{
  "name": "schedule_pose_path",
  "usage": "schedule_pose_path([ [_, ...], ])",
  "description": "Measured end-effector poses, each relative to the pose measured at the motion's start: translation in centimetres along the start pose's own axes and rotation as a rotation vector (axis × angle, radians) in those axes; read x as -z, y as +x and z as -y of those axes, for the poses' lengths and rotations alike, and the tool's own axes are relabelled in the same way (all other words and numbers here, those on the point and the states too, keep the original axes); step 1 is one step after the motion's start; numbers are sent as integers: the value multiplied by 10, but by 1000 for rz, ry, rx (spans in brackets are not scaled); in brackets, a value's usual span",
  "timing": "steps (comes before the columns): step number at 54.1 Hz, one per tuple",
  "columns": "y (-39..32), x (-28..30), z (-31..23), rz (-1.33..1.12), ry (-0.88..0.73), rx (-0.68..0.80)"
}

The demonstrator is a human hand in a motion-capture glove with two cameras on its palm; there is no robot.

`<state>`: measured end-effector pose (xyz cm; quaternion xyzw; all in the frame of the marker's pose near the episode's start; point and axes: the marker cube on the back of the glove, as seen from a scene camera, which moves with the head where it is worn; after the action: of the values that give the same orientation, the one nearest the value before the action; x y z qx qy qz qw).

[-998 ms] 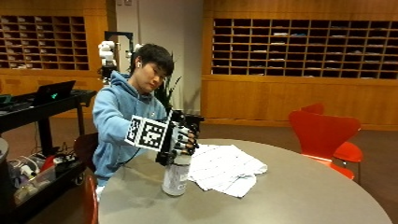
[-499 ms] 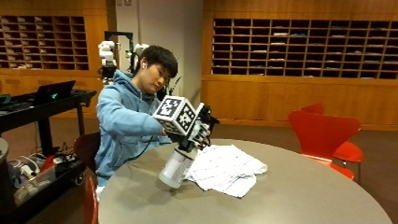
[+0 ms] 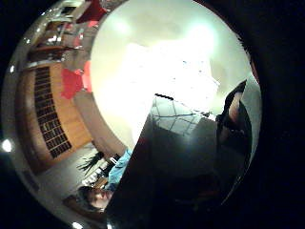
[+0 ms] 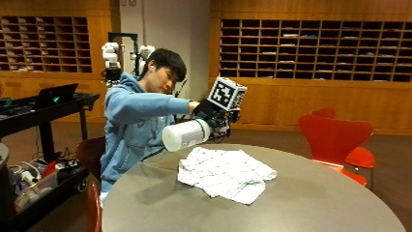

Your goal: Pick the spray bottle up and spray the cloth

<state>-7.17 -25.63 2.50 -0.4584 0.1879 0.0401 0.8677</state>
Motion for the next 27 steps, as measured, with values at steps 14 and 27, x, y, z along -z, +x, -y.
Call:
schedule_pose_path([
  [14,-39,-1,0,-273,-106,-81],
  [27,-54,-18,13,-430,-155,-97],
])
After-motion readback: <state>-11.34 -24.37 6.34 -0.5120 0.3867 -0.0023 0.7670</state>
